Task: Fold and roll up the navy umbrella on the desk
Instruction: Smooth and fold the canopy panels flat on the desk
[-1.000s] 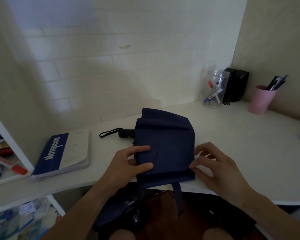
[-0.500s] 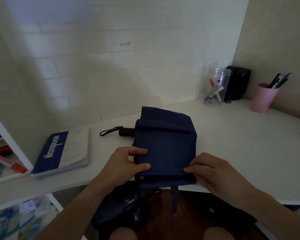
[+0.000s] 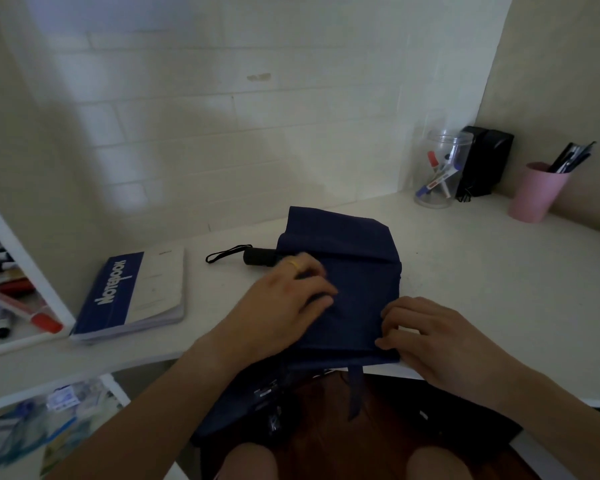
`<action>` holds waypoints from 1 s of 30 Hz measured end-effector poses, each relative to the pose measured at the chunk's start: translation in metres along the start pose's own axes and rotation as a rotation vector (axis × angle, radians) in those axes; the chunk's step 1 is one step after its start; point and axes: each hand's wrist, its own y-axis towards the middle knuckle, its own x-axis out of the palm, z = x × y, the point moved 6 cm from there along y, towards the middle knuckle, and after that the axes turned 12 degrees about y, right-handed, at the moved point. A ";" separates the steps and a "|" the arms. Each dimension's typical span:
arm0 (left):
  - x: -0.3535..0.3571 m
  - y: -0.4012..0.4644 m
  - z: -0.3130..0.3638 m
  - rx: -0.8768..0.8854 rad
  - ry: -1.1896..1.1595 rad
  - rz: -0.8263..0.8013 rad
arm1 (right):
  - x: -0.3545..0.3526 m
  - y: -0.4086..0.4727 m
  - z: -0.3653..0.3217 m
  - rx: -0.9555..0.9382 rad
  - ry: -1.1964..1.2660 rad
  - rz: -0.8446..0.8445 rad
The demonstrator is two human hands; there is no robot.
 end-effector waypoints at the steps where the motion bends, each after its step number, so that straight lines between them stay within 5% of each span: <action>1: 0.010 0.002 0.006 0.039 0.015 -0.073 | 0.000 0.001 0.000 0.012 0.008 -0.013; 6: 0.061 -0.022 0.007 0.120 0.280 -0.393 | -0.006 0.006 0.001 0.206 0.098 -0.176; 8: 0.066 -0.026 0.006 0.121 0.284 -0.401 | -0.017 0.018 0.003 0.339 0.127 -0.214; 12: 0.068 -0.024 0.005 0.130 0.281 -0.383 | -0.009 0.055 -0.005 0.363 0.241 0.034; 17: 0.072 -0.028 0.001 0.088 0.232 -0.395 | 0.058 0.034 0.009 0.463 0.109 -0.280; 26: 0.066 -0.043 -0.021 -0.041 0.148 -0.437 | 0.030 0.003 0.019 0.572 0.128 -0.426; 28: 0.067 -0.043 -0.021 -0.038 0.144 -0.414 | 0.010 0.014 0.023 0.665 0.279 -0.276; 30: 0.069 -0.045 -0.021 -0.022 0.184 -0.381 | -0.029 0.032 0.039 0.791 0.514 0.185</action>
